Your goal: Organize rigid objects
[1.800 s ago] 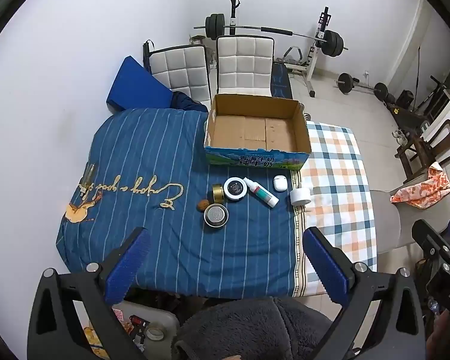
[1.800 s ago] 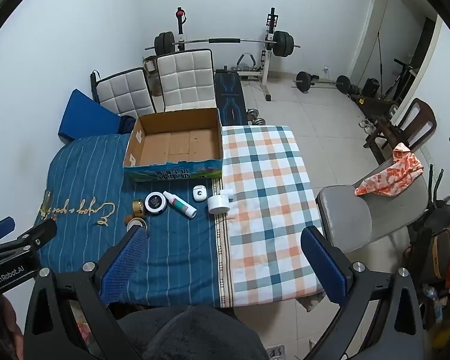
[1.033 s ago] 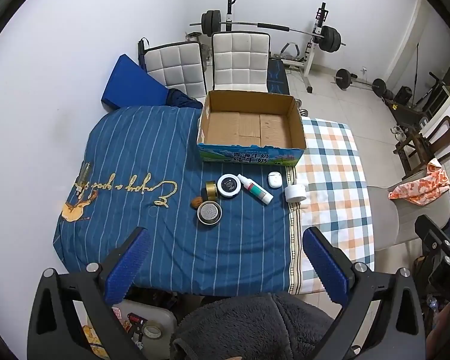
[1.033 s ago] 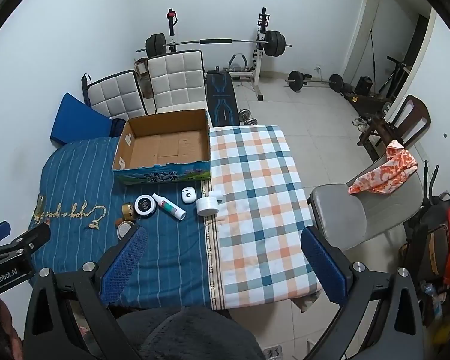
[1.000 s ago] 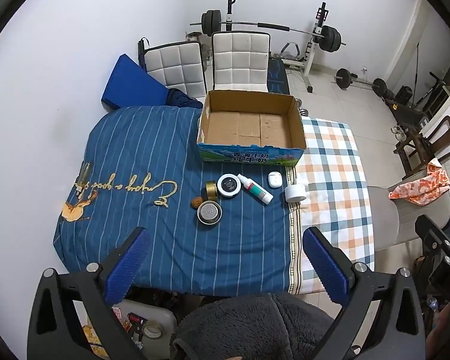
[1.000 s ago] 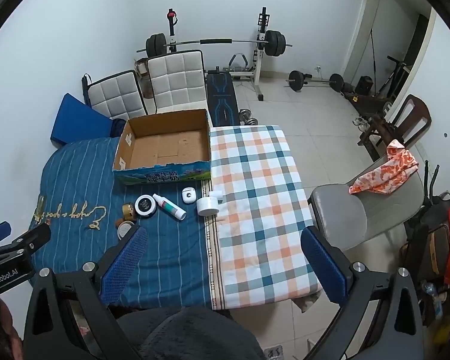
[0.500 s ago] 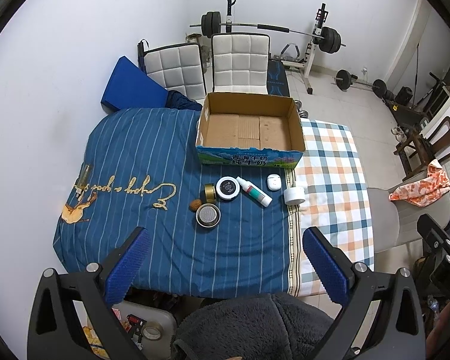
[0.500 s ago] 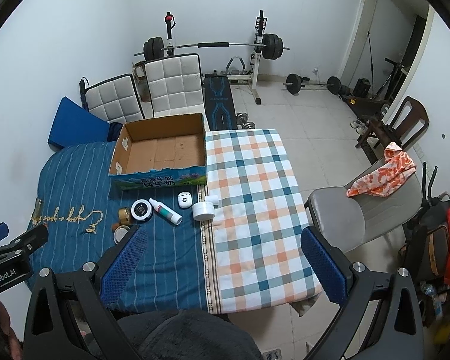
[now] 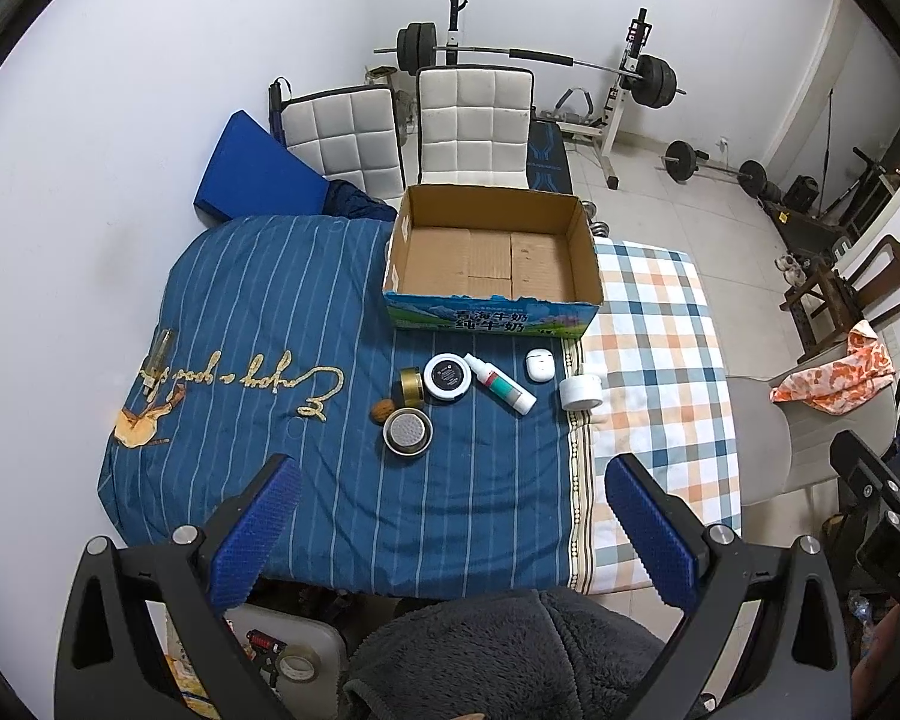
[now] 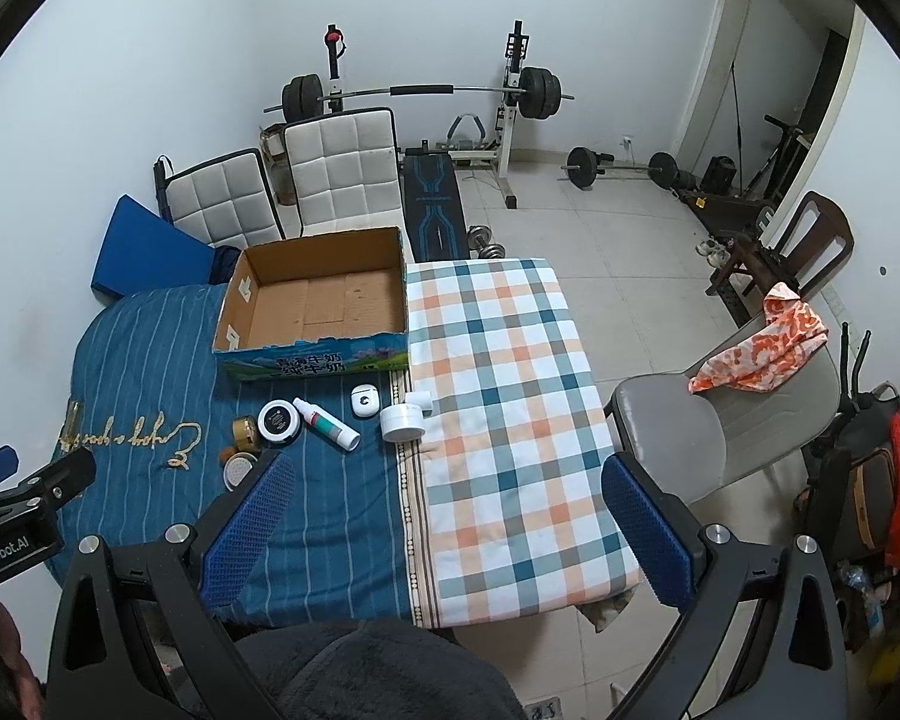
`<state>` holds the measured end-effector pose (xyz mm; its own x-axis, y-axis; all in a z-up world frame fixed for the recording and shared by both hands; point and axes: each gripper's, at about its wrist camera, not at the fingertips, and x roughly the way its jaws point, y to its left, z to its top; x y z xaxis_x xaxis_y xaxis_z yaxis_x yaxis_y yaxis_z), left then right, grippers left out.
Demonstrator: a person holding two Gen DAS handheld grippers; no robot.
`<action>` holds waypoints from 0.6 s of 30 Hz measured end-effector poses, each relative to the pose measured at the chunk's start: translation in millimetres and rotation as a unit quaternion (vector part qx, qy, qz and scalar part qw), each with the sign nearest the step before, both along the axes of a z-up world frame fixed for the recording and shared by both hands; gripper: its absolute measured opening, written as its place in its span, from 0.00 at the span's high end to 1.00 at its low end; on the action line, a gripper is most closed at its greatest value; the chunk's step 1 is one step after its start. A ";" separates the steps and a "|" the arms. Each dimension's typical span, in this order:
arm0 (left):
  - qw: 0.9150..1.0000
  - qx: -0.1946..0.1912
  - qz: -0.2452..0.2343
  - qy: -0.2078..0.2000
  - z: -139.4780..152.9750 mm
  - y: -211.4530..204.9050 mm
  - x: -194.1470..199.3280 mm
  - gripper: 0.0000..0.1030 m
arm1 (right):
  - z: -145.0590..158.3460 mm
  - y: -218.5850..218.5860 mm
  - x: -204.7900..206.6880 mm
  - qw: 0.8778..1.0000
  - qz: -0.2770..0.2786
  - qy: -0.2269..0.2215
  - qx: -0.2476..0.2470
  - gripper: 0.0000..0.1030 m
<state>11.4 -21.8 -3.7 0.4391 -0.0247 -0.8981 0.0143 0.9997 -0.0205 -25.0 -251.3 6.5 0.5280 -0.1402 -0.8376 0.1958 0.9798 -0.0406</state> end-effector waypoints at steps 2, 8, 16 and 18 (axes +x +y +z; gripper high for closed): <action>1.000 0.001 0.001 0.000 0.1 0.1 0.3 0.00 | 0.1 0.3 -0.5 1.000 0.000 -0.001 -0.001 0.00; 1.000 -0.002 0.002 -0.001 -0.3 0.7 -0.1 0.00 | -0.1 1.6 -1.1 1.000 0.003 -0.001 0.001 0.00; 1.000 -0.002 0.000 0.000 -0.9 1.3 -0.5 0.00 | 0.8 0.3 0.3 1.000 0.000 -0.002 0.001 0.00; 1.000 -0.002 -0.001 -0.001 -0.8 1.2 -0.6 0.00 | 0.6 0.7 -0.3 1.000 0.000 -0.003 0.000 0.00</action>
